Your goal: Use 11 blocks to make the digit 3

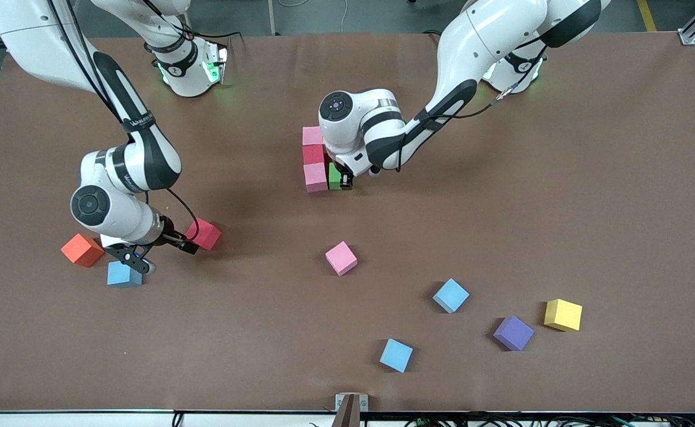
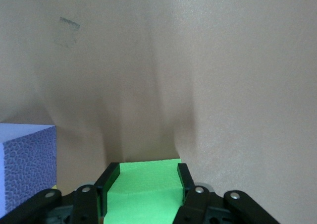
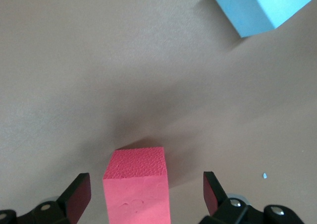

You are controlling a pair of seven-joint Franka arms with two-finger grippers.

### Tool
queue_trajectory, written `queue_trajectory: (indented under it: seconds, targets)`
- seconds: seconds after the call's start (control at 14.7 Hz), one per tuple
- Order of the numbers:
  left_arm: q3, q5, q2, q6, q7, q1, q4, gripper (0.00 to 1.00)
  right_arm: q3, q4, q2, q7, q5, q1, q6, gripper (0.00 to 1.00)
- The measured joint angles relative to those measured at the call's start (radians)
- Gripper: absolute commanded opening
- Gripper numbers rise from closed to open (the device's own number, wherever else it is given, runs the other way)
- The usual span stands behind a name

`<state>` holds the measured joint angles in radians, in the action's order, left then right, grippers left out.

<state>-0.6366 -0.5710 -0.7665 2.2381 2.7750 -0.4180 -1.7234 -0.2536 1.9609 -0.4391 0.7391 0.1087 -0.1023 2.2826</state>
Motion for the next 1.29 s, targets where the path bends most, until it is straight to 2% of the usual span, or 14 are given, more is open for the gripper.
queue_trajectory:
  seconds: [0.41,1.29]
  targets:
    - [0.001,0.004,-0.003,0.0,0.001,-0.005,0.023,0.01,-0.002,0.004,-0.02,0.023,0.0,0.044,0.003,1.0]
    - [0.032,0.013,-0.021,-0.001,0.012,-0.041,0.046,0.03,0.0,0.051,-0.023,0.023,0.0,0.044,0.021,1.0]
